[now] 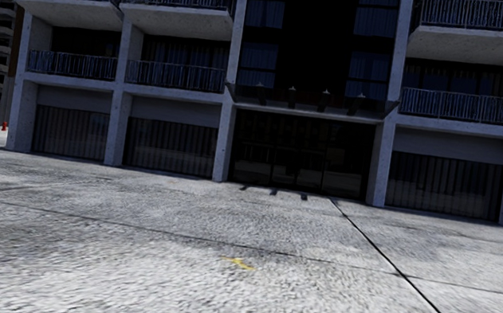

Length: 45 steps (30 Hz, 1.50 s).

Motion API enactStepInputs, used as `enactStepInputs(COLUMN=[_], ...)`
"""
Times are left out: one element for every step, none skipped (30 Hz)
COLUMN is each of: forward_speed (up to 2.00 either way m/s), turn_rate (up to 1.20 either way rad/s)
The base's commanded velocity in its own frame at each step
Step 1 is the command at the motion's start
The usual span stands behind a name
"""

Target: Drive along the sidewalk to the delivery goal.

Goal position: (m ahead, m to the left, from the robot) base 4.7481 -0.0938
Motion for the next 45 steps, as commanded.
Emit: enactStepInputs(forward_speed=[2.0, 2.0, 2.0, 2.0, 2.0, 2.0, 2.0, 2.0, 2.0, 2.0, 2.0, 2.0, 2.0, 2.0, 2.0, 2.0, 2.0, 2.0, 2.0, 2.0, 1.92, 1.86, 1.83, 1.82, 1.82, 1.81, 1.81, 1.81, 1.81, 1.81, 1.81, 1.81, 1.81, 1.81, 1.81, 1.81, 1.81, 1.81, 1.81, 1.81, 1.81, 1.81, 1.81, 1.81, 1.81], turn_rate=[0.0, 0.0, 0.0, 0.0, 0.0, 0.0, 0.0, 0.0, 0.0, 0.0, 0.0, 0.0, 0.0, 0.0, 0.0, 0.0, 0.0, 0.0, 0.0, -0.01, -0.16, -0.22, -0.24, -0.24, -0.24, -0.24, -0.24, -0.24, -0.24, -0.24, -0.24, -0.24, -0.24, -0.24, -0.24, -0.24, -0.24, -0.24, -0.24, -0.24, -0.24, -0.24, -0.24, -0.24, -0.24])
